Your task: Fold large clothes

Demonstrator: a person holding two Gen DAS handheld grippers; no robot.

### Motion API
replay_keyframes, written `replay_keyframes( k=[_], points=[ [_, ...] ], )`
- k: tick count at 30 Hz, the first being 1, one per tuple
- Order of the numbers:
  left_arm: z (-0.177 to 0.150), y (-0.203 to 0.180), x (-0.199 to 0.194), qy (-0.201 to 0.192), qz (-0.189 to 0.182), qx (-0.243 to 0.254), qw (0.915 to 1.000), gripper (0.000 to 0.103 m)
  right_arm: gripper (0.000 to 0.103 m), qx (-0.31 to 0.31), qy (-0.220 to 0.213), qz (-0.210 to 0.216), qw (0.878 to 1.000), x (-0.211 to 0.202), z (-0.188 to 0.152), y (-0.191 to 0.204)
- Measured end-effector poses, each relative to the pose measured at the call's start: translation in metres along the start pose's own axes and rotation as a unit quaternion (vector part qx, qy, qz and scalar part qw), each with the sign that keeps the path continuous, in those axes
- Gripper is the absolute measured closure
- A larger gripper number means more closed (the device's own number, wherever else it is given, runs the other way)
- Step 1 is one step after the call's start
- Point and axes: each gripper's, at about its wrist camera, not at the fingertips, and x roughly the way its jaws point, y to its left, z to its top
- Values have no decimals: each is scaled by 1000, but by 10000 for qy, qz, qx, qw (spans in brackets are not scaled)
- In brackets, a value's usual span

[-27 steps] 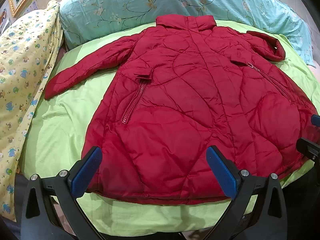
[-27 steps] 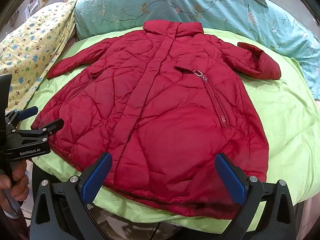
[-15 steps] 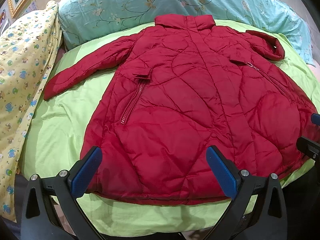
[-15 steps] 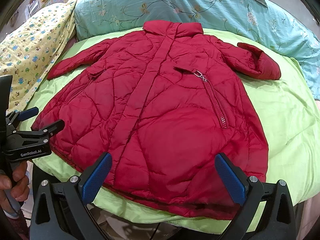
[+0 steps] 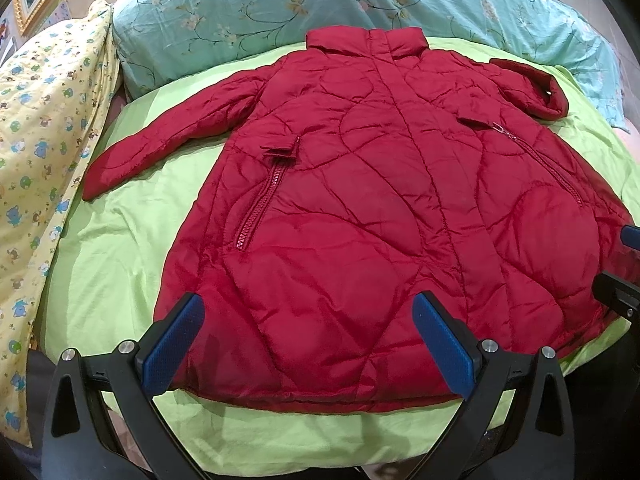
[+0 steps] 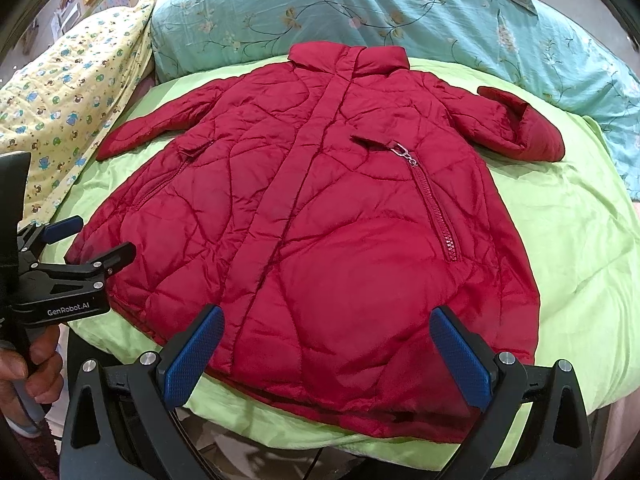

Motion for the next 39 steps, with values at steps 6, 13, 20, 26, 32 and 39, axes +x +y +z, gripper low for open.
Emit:
replay_keyframes(
  k=[6, 13, 20, 26, 32, 39],
  points=[
    [2, 0, 4, 56, -37, 0, 10000, 0, 0, -19, 32, -29, 10000, 1, 0, 1],
    [5, -1, 12, 153, -63, 41, 9999, 0, 0, 9, 27, -53, 10000, 3, 6, -2],
    [11, 1, 24, 200, -226, -28, 9995, 0, 0, 135, 40, -99, 9999, 3, 20, -15],
    [21, 5, 31, 144, -473, -159, 9987, 0, 0, 102, -134, -285, 9995, 5, 31, -29],
    [37, 5, 39, 181, -362, -61, 9992, 0, 0, 168, -389, -453, 9981, 6, 47, -52],
    [51, 5, 51, 251, -414, -48, 9988, 0, 0, 420, -571, -668, 9952, 8, 76, -95]
  ],
)
